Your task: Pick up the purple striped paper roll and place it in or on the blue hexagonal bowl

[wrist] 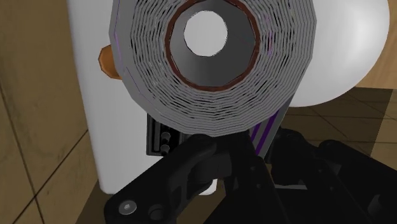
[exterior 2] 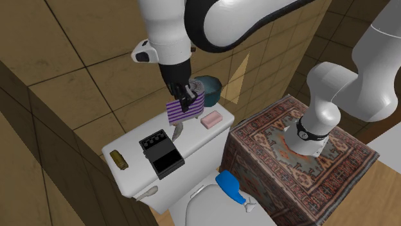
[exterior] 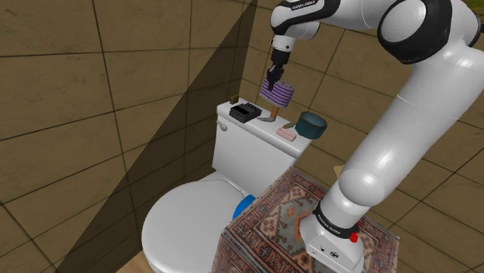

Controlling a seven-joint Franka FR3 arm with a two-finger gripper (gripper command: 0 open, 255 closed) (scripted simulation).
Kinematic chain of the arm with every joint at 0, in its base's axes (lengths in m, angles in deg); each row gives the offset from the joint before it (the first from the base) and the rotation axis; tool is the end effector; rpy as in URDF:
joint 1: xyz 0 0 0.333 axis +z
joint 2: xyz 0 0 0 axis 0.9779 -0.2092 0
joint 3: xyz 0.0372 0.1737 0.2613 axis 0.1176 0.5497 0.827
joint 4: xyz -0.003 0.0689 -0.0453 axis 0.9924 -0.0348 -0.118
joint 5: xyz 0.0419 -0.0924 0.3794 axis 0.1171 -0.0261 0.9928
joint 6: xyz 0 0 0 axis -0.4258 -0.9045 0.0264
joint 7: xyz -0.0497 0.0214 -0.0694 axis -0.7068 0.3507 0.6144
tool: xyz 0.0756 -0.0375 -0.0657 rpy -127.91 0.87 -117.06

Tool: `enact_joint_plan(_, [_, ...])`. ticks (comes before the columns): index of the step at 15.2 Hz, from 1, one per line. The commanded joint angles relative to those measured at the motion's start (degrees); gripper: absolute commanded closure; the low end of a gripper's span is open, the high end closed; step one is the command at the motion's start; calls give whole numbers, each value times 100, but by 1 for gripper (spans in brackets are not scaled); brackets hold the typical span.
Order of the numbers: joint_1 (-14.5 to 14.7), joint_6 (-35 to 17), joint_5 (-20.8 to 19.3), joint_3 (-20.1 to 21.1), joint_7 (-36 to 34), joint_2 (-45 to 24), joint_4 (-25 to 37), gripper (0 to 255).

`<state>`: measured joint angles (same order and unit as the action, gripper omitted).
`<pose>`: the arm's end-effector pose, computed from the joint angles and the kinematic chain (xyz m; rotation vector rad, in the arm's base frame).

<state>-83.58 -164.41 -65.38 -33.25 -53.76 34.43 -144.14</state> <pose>0.4941 -0.2476 0.4898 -3.0850 -0.1623 0.0616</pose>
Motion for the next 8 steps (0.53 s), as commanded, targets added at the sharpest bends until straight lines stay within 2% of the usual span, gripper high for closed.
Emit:
enact_joint_plan(1, [-2,162,-9,-2,-3,20,145,255])
enact_joint_plan(5, [0,450,-19,0,-16,45,409,255])
enact_joint_plan(8, [-160,470,-159,-160,265,346,145,255])
